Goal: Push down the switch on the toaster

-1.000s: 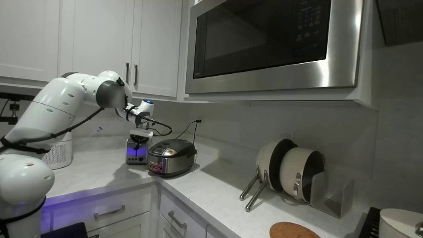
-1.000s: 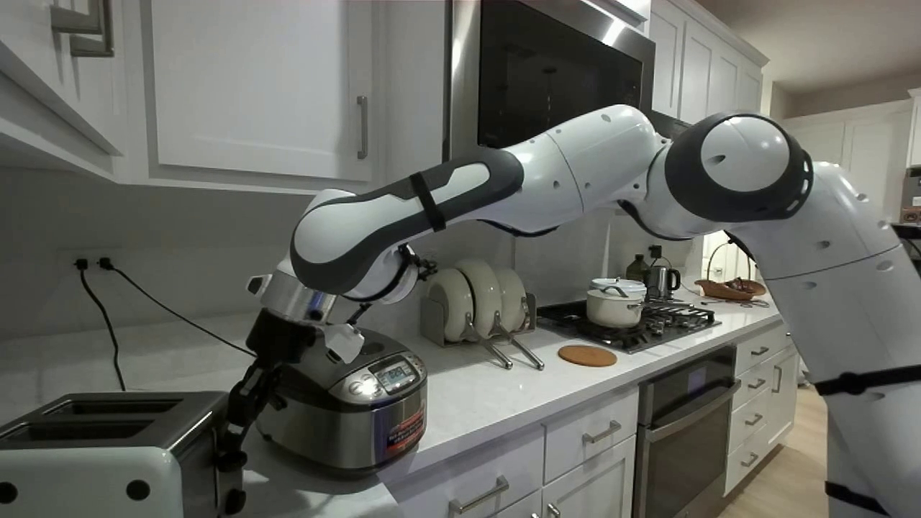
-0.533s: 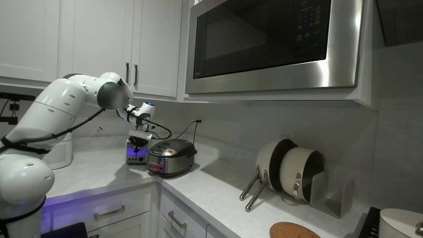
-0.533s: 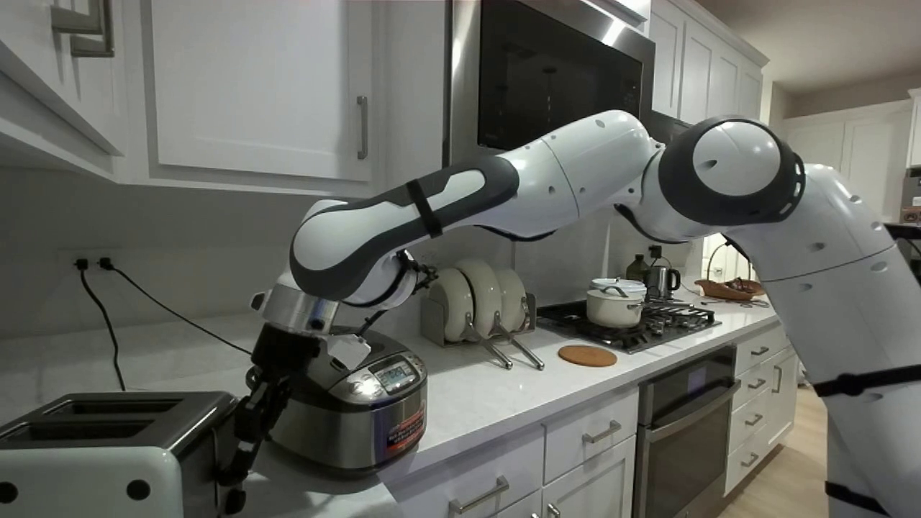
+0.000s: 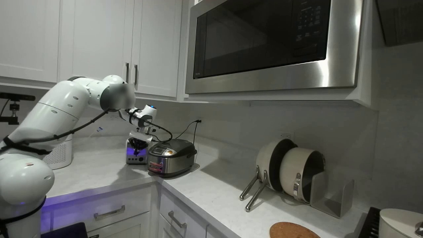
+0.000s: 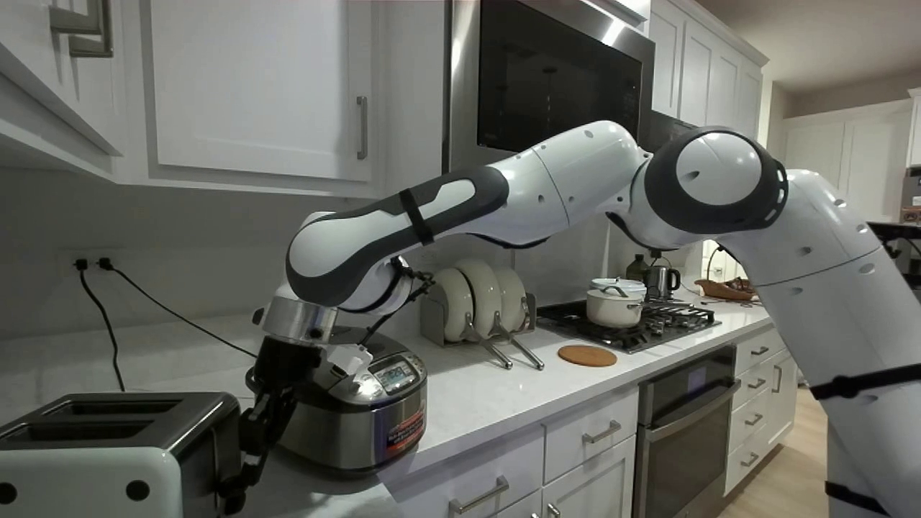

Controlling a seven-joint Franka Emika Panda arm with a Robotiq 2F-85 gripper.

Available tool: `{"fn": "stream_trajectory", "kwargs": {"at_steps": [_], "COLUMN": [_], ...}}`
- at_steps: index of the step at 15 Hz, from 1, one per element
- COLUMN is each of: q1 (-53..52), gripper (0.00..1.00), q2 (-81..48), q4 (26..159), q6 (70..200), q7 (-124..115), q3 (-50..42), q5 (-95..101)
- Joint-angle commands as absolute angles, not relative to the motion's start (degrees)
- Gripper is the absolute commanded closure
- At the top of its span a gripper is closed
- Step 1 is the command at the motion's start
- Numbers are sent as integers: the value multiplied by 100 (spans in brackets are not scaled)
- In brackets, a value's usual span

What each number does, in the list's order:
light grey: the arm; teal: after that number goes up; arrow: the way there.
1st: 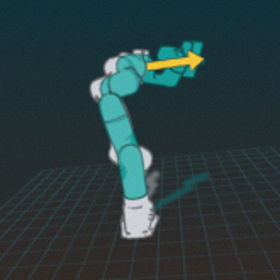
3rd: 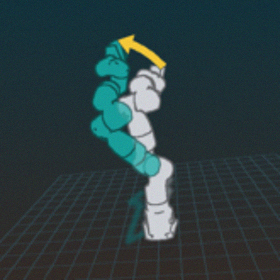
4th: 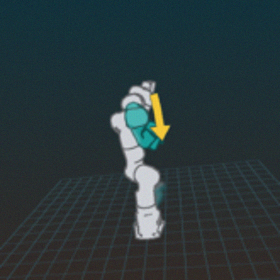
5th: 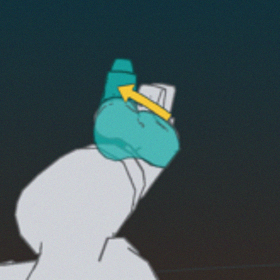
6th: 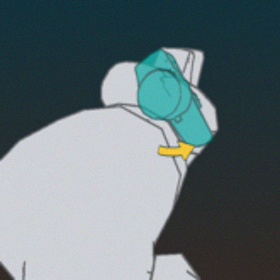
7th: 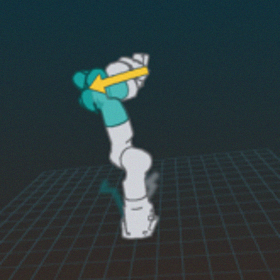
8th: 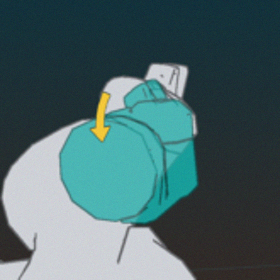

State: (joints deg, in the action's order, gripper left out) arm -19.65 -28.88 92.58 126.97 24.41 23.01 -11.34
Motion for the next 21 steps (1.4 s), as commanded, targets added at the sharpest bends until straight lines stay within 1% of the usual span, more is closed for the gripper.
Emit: {"fn": "stream_trajectory", "kwargs": {"at_steps": [1,9,21], "q1": [-1986,-2010,-2125], "gripper": [100,100,100], "q2": [-3189,-3446,-3899], "q4": [8994,8725,8166], "q6": [12569,12527,12081], "q7": [2423,2517,2434], "q3": [2310,2357,2304], "q5": [-1094,-1131,-1067]}}
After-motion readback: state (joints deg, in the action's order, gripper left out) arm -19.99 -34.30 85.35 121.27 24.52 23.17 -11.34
